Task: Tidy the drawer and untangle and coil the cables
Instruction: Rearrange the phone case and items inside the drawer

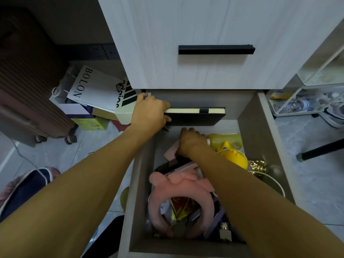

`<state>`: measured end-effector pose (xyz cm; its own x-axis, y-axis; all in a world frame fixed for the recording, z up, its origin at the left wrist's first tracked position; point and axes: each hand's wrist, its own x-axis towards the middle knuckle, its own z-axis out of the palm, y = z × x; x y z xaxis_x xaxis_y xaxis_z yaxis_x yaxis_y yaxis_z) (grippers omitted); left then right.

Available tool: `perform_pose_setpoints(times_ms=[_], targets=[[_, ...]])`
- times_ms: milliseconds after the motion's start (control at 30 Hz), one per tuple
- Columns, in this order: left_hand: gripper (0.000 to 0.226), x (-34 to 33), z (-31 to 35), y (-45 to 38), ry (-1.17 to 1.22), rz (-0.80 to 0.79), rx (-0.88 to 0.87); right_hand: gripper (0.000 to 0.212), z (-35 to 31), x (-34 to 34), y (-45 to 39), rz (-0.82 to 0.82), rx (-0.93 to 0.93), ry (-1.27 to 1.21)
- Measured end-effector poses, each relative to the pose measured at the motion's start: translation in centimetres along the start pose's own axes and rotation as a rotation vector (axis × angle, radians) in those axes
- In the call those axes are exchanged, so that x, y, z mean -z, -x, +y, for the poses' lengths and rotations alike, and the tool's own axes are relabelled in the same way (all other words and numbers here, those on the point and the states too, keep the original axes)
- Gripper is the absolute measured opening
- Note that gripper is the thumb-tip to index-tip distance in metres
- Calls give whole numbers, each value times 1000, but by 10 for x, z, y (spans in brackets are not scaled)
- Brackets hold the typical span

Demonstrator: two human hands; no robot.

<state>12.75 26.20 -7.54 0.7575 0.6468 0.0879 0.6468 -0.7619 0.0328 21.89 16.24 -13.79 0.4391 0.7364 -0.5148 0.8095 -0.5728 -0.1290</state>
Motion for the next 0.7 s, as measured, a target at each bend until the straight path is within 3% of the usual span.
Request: perform_pose_setpoints(times_ms=[233, 700], targets=[[30, -2, -1, -3, 10, 14, 16, 105, -9, -7, -7, 11, -25, 67], [32, -4, -2, -2, -11, 18, -3, 104, -3, -13, -7, 98, -64, -30]])
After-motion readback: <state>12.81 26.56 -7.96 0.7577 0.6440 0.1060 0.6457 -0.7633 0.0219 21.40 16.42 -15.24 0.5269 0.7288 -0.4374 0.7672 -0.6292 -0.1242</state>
